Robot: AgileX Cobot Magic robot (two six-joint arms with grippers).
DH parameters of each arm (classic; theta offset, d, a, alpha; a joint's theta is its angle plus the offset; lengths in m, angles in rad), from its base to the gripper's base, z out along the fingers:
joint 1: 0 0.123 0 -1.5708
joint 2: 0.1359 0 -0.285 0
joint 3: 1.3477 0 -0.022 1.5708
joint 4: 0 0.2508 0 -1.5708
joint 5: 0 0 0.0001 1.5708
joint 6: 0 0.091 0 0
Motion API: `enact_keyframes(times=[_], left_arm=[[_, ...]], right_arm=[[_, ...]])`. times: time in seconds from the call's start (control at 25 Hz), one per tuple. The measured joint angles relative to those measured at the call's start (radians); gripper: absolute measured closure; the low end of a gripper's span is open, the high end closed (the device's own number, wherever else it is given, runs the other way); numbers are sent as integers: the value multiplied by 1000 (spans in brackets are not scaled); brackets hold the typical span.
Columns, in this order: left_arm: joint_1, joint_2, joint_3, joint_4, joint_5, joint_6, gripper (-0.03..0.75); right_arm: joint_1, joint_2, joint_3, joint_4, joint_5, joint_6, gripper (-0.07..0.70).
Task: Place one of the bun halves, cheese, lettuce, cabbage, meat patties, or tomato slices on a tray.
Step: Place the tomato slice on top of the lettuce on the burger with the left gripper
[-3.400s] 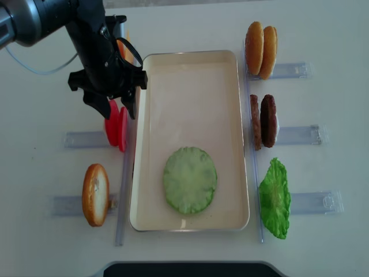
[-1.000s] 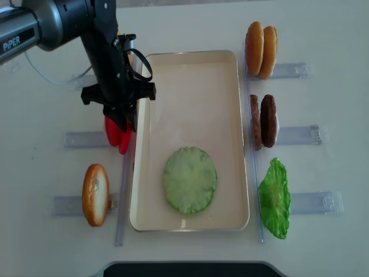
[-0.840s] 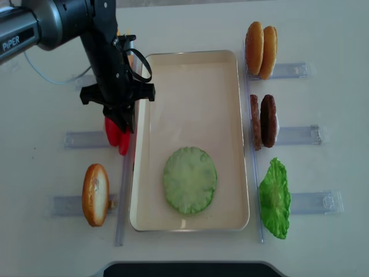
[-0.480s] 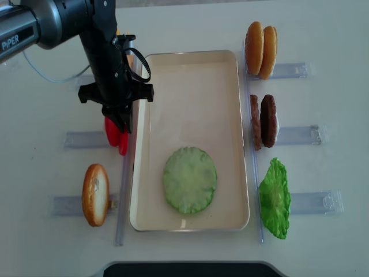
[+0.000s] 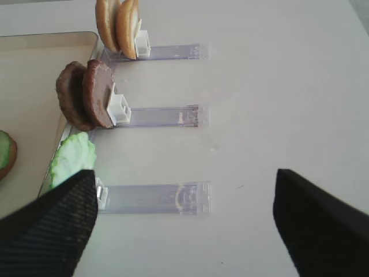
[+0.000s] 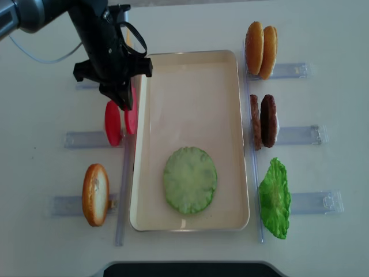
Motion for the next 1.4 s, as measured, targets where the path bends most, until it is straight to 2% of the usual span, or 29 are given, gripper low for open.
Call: enact_keyframes(times=[0.72,0.84,0.96,1.12,1.4], left_arm=[[0,-37,-18,-47,1,13,652],[-20,-59,-18,-44,1,7,652],[-68,-88,-16,-34,1,-17,652],[-123,-146,47,-30,1,-51,652],[-130,-344,227,4,3,-140,652]], right_arm=[[0,0,0,0,0,0,43],[0,0,0,0,0,0,43],[0,0,0,0,0,0,43],[0,0,0,0,0,0,43],[0,0,0,0,0,0,43]])
